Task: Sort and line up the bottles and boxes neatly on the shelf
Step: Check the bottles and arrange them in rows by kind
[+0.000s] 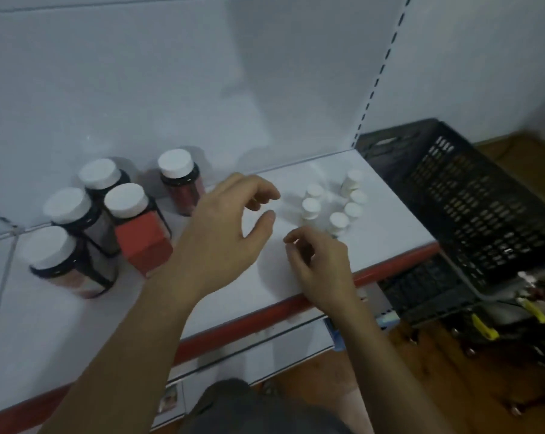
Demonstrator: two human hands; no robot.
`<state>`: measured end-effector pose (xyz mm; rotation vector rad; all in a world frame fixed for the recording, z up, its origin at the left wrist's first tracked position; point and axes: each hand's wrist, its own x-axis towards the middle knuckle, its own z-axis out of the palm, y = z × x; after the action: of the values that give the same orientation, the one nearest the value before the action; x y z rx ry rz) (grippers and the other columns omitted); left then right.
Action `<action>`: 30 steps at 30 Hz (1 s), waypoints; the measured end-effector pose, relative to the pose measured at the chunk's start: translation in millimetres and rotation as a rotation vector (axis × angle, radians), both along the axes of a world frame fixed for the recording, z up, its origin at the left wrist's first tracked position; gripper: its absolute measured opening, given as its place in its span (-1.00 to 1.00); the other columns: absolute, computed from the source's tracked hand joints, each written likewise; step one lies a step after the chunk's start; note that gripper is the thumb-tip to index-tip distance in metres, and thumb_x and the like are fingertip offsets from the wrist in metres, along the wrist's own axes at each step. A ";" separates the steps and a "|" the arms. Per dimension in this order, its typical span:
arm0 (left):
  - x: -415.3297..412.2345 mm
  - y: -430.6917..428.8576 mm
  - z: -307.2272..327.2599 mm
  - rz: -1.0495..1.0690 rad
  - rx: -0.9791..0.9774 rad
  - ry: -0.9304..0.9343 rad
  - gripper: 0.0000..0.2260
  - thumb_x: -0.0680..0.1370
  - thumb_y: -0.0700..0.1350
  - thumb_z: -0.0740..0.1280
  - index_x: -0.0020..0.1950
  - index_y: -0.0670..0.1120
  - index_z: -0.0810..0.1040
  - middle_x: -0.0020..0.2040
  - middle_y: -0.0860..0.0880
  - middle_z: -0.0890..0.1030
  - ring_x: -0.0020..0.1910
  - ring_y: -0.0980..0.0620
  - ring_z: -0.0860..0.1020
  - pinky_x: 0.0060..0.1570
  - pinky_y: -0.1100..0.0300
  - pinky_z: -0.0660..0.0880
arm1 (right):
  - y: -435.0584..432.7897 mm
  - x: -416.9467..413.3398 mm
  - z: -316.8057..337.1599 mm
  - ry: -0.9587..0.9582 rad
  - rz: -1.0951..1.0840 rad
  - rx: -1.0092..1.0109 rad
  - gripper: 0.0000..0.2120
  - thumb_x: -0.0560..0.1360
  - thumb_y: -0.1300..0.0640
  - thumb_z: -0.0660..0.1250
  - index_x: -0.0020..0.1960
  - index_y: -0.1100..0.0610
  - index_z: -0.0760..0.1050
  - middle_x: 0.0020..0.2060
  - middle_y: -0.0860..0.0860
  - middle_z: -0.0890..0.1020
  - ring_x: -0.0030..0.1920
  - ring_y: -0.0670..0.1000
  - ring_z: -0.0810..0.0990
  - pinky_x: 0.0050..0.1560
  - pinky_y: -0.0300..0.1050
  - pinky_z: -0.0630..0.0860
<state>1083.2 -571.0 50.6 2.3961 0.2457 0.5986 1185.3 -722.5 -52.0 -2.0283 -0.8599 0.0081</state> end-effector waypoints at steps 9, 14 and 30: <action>94.0 -25.6 -84.7 -0.055 -0.010 0.198 -0.74 0.59 0.03 0.40 0.25 0.15 0.48 0.12 0.05 0.37 -0.10 0.11 0.55 -0.04 0.09 0.57 | -45.4 45.2 -0.2 -0.037 -0.175 -0.066 -0.52 0.61 -0.06 0.33 0.50 -0.07 0.35 -0.33 -0.17 0.44 -0.35 -0.17 0.42 -0.26 -0.34 0.38; 79.6 -21.6 -94.5 -0.017 0.004 0.191 -0.82 0.61 -0.05 0.38 0.17 0.13 0.47 0.07 0.07 0.39 -0.21 0.13 0.55 -0.09 0.06 0.58 | -43.1 46.1 -2.6 -0.064 -0.182 -0.178 -0.68 0.61 -0.10 0.32 0.34 -0.06 0.44 -0.35 -0.14 0.49 -0.30 -0.05 0.51 -0.25 -0.13 0.41; -173.5 36.6 21.7 0.484 -0.247 -0.509 -0.64 0.47 -0.12 0.55 0.19 0.07 0.52 0.11 0.01 0.65 0.12 -0.07 0.63 -0.06 0.08 0.57 | 82.1 -125.7 77.2 -0.066 0.392 0.239 -0.77 0.50 0.14 0.52 0.13 0.07 0.58 -0.44 -0.14 0.39 -0.39 -0.12 0.38 -0.31 -0.43 0.27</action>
<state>909.7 -534.4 72.3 1.8701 0.6386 1.2883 1059.6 -640.4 25.2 -1.6228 -1.2281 0.0547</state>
